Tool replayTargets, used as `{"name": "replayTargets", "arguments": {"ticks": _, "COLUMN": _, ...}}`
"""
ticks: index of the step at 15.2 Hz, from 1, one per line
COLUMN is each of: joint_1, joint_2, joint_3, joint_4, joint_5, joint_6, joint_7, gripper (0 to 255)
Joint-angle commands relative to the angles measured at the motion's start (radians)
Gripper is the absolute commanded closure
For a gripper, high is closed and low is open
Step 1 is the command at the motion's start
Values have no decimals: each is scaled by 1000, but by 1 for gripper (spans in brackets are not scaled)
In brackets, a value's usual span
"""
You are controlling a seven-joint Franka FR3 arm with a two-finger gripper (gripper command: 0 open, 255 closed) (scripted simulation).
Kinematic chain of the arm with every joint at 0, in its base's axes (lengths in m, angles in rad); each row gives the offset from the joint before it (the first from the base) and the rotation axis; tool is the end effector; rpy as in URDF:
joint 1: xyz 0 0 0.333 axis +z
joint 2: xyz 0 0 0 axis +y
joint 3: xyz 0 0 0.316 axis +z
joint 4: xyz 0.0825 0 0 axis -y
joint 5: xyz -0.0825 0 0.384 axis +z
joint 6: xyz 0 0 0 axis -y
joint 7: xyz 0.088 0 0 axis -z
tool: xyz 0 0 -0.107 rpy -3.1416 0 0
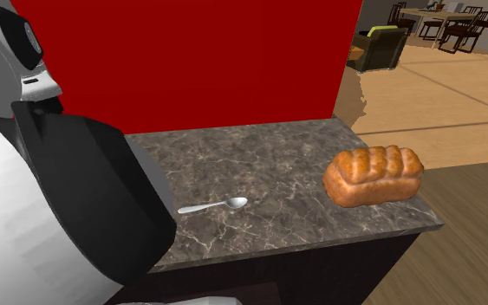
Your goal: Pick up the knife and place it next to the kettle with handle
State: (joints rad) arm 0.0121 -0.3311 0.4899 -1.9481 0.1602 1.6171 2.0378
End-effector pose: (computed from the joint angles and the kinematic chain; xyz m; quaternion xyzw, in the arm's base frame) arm 0.3826 0.2632 0.5953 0.7067 -0.7073 -0.0085 0.0159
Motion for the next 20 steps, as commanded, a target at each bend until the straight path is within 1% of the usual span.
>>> {"name": "replayTargets", "arguments": {"ticks": 1, "joint_1": 1, "joint_2": -2, "joint_3": 2, "joint_4": -29, "joint_5": 2, "joint_6": 27, "joint_7": -1, "gripper": 255}}
{"name": "replayTargets", "arguments": {"ticks": 20, "joint_1": 12, "joint_2": 9, "joint_3": 32, "joint_4": -273, "joint_5": 16, "joint_6": 283, "joint_7": -6, "gripper": 255}}
